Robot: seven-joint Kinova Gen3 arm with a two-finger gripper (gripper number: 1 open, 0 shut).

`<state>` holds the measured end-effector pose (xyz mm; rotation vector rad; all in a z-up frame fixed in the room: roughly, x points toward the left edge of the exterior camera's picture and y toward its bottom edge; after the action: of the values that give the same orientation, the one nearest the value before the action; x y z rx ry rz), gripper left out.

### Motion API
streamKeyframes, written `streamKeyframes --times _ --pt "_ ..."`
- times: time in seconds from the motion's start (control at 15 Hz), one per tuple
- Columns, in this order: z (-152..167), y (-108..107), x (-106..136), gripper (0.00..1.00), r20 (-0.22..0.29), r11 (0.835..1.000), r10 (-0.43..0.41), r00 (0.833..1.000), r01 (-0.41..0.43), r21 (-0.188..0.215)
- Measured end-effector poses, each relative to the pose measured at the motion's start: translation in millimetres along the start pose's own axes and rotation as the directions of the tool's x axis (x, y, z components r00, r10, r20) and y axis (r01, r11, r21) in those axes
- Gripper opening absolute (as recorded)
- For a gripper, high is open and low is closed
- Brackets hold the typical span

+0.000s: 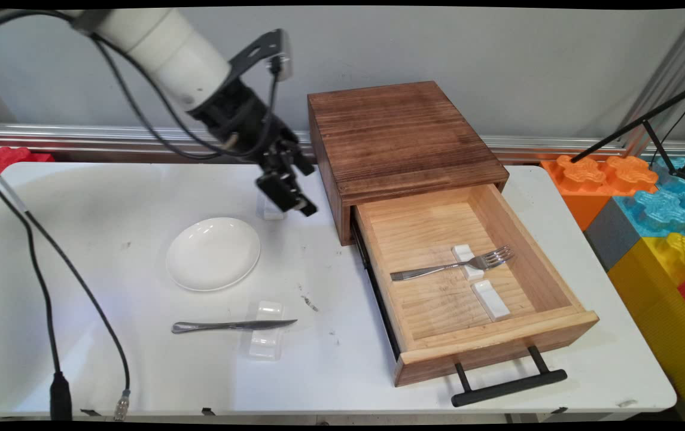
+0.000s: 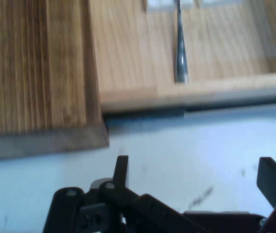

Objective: Pick up the knife from the right of the white plate

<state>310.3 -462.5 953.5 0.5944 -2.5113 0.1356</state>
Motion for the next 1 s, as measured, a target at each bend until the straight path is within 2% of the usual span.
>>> streamKeyframes --times 0.13,0.53,1.0 --pt "-7.9 -1.4 -19.1 1.0 0.021 1.0 -0.001 1.0 0.001 -0.002" --pt "-12.5 -0.1 -55.4 1.0 0.071 1.0 0.001 0.997 0.0 -0.011" --pt "-9.9 10.3 -95.0 1.0 0.165 0.999 0.016 0.986 -0.008 -0.046"
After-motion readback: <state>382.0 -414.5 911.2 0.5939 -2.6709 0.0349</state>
